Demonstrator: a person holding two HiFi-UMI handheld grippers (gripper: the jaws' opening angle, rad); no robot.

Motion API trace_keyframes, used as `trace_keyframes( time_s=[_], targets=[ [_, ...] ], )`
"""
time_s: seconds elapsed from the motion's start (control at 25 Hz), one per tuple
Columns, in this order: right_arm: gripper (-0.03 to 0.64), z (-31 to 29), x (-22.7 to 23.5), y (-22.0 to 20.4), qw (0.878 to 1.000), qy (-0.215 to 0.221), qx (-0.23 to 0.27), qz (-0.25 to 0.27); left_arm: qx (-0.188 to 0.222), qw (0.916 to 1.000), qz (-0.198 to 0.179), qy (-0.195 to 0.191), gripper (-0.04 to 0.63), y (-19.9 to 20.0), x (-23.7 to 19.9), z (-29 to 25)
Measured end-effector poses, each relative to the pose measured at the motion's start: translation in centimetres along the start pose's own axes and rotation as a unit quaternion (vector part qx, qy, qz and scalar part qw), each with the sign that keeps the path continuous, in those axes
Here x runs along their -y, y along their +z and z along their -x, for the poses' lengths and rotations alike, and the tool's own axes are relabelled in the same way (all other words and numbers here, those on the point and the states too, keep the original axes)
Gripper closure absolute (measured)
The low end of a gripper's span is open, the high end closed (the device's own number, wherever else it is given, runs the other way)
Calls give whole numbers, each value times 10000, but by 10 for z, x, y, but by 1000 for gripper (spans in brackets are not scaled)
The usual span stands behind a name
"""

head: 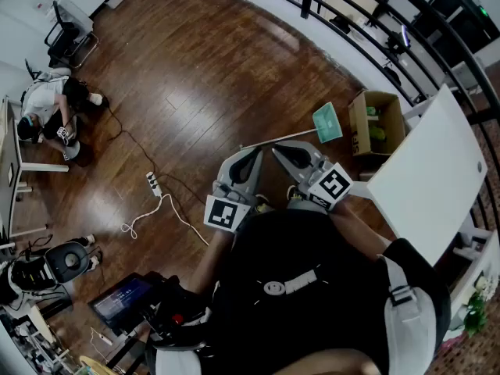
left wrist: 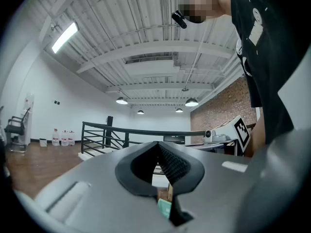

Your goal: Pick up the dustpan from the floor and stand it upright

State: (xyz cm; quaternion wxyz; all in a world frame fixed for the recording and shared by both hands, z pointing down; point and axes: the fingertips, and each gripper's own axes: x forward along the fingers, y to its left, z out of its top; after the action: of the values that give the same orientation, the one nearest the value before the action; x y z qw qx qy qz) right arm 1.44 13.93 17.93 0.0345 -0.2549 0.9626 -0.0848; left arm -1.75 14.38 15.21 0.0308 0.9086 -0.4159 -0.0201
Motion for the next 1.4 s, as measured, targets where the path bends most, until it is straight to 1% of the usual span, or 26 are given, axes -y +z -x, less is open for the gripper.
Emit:
trace_keyframes(
  time_s=[0.12,0.32,0.64,0.76,0.8,0.88,1.0,1.08,1.16,1.28,1.32,1.36,1.4],
  targets=[
    [615,-1,0,-1,10000,-11,-19,13,-15,10000,-6,-39,577,-2,0,-2],
    [615,-4,-1,0,9999,-66,98,-20,22,9999,-62,-82,577,-4,-1,0],
    [615,-2,-9,-5,10000,-5,-66,20,-26,10000,-95,0,577,-5,-4,10],
    [615,0,-11,-10,9999,-62,-122,30,96,9999,-39,15,577,-6,-5,16],
    [615,1,-12,-14,9999,-66,-153,25,114,9999,-9,27,577,-10,-4,19],
    [615,10,-12,-30,9998,-52,-213,20,23,10000,15,45,577,-27,1,24],
    [615,40,-4,-67,9998,-52,-205,52,-197,9997,-126,87,577,-71,18,24],
    [615,55,2,-75,9997,-91,-230,85,-227,9994,-199,146,577,-81,22,24],
    [615,57,5,-53,9993,-137,-342,67,-276,9992,-138,250,577,-62,15,25],
    [615,48,13,2,9984,-91,-550,32,-350,9984,1,452,577,-13,-3,19],
    [615,42,24,9,9982,-61,-594,13,-395,9979,19,506,577,-10,-12,11],
    [615,36,38,3,9981,-30,-612,-42,-469,9973,25,557,577,-19,-23,1],
    [615,30,55,-14,9981,5,-606,-138,-564,9965,23,611,577,-38,-34,-9]
  ],
)
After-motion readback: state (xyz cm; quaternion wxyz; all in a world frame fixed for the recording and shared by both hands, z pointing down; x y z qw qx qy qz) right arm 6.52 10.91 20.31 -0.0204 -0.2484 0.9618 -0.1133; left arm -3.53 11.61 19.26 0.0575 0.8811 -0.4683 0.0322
